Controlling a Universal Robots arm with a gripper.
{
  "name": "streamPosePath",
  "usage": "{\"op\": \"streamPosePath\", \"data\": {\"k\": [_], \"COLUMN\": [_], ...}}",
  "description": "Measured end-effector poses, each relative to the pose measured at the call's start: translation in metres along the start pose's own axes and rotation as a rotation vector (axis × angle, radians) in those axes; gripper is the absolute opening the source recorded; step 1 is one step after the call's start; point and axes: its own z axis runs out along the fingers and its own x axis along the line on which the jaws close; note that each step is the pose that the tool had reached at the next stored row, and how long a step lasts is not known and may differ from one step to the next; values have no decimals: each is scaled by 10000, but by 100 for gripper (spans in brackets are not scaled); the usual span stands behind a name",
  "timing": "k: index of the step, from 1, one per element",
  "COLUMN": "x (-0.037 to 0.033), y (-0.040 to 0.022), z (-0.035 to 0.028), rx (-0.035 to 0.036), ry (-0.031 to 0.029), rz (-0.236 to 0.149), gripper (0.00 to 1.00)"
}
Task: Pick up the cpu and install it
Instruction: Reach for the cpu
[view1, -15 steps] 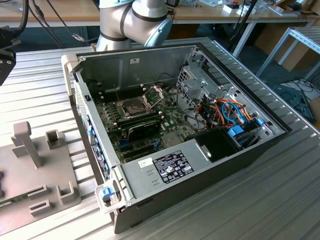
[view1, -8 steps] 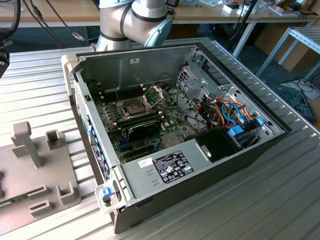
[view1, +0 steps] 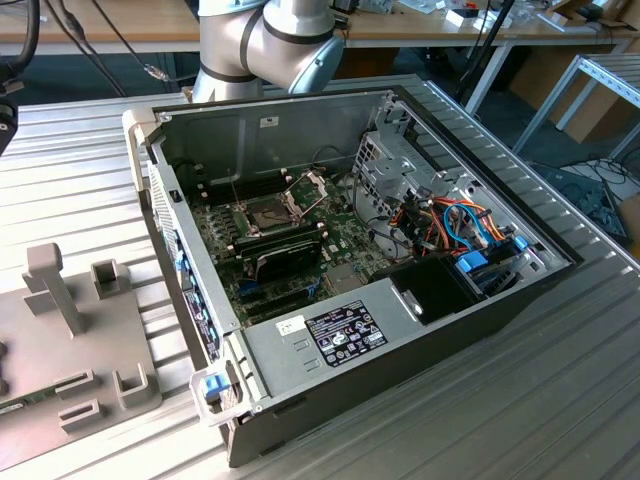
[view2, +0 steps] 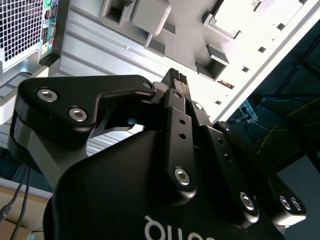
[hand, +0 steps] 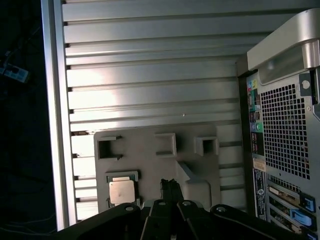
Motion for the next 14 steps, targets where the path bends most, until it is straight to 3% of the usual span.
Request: {"op": "streamPosePath", "data": {"k": [10,14], "x": [106,147], "y": [-17,-24], "z": [78,163], "rx": [0,1], "ry": [0,0], "rz": [-1,-1], "gripper": [11,11]}}
